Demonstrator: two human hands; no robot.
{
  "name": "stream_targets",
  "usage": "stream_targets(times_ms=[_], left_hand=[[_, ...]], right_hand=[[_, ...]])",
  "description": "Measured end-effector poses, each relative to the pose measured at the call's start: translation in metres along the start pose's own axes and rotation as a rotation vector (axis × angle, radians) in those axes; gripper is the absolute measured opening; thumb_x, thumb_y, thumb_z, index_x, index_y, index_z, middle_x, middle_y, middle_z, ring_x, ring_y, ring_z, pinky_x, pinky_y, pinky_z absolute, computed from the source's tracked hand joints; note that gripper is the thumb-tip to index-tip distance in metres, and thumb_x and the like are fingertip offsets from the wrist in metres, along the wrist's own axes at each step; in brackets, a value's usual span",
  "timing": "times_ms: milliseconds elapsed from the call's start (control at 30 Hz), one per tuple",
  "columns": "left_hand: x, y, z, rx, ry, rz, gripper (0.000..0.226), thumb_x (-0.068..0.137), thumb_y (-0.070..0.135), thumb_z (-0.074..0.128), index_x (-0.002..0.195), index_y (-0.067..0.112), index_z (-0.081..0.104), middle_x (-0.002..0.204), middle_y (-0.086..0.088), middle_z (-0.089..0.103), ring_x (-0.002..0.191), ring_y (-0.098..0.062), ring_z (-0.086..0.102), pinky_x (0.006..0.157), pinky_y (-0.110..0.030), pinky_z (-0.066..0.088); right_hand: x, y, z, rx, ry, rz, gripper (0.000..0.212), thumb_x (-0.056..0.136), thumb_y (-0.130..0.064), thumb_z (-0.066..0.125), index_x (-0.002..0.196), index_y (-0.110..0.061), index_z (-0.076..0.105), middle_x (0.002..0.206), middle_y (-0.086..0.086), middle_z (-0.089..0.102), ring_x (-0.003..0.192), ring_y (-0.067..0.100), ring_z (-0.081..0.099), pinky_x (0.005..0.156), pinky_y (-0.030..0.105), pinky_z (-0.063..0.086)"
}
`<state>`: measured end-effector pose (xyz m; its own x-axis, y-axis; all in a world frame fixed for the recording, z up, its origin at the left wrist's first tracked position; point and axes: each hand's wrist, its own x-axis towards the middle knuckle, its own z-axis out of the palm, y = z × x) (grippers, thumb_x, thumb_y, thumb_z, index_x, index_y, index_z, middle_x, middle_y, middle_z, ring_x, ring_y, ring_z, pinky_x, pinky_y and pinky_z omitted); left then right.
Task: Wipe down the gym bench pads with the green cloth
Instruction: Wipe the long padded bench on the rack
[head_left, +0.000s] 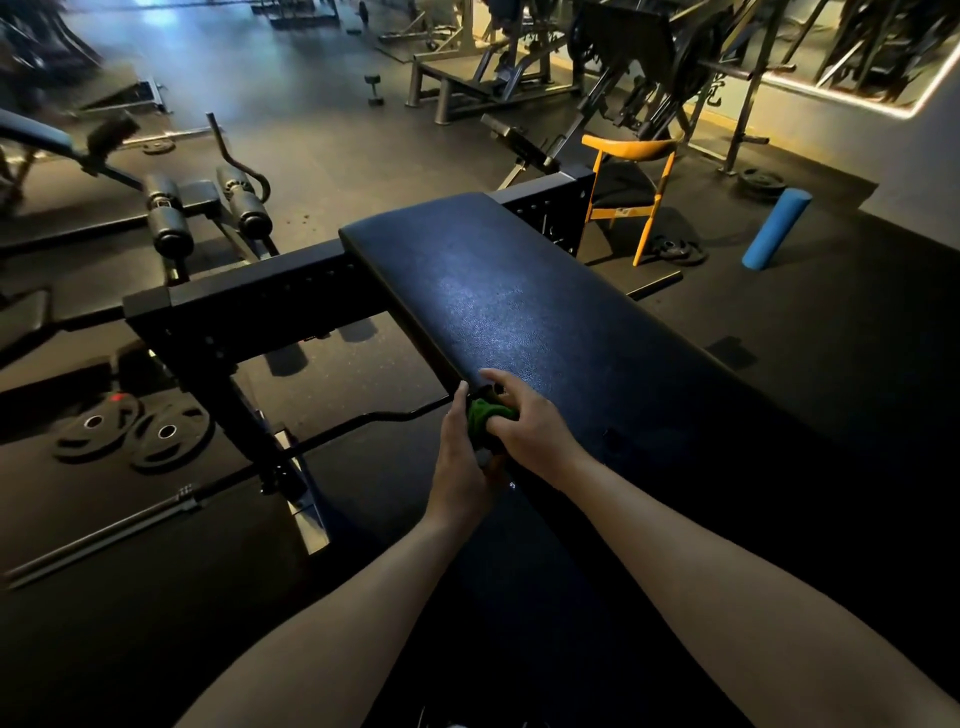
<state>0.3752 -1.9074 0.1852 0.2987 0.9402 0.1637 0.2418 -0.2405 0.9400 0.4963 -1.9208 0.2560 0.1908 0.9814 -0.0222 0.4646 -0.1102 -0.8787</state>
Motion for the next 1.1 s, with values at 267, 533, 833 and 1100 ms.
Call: stream_targets(times_ms=[267, 533, 833, 1100], left_hand=[[0.056, 0.001, -0.021, -0.01, 0.34, -0.226, 0.053, 0.078, -0.015, 0.051, 0.124, 0.01, 0.056, 0.129, -0.019, 0.048, 0.115, -0.032, 0.051, 0.096, -0.029, 0.04], [0.098, -0.002, -0.007, -0.066, 0.134, -0.387, 0.038, 0.092, 0.003, 0.056, 0.128, 0.015, 0.057, 0.137, -0.013, 0.034, 0.121, -0.029, 0.048, 0.113, -0.031, 0.035], [0.046, 0.001, -0.001, 0.214, -0.046, -0.058, 0.045, 0.068, 0.018, 0.047, 0.107, 0.019, 0.07, 0.117, 0.002, 0.048, 0.107, -0.018, 0.038, 0.095, -0.021, 0.03], [0.06, -0.004, -0.015, 0.054, 0.057, -0.107, 0.05, 0.073, 0.009, 0.051, 0.12, 0.02, 0.066, 0.12, -0.001, 0.044, 0.116, -0.024, 0.049, 0.11, -0.037, 0.038]], right_hand=[[0.002, 0.038, 0.009, -0.383, 0.248, -0.201, 0.044, 0.079, -0.011, 0.054, 0.121, -0.009, 0.065, 0.113, 0.004, 0.065, 0.107, 0.022, 0.058, 0.1, 0.03, 0.043], [0.009, 0.041, 0.012, -0.404, 0.324, -0.162, 0.043, 0.08, -0.006, 0.057, 0.123, -0.009, 0.064, 0.112, 0.003, 0.064, 0.106, 0.019, 0.054, 0.098, 0.028, 0.042], [0.011, 0.043, 0.015, -0.446, 0.381, -0.18, 0.044, 0.078, -0.003, 0.054, 0.12, -0.005, 0.064, 0.108, 0.007, 0.065, 0.101, 0.027, 0.056, 0.095, 0.033, 0.043], [0.013, 0.044, 0.016, -0.47, 0.397, -0.18, 0.047, 0.075, 0.003, 0.05, 0.119, -0.006, 0.065, 0.106, 0.006, 0.065, 0.098, 0.027, 0.056, 0.092, 0.029, 0.041]])
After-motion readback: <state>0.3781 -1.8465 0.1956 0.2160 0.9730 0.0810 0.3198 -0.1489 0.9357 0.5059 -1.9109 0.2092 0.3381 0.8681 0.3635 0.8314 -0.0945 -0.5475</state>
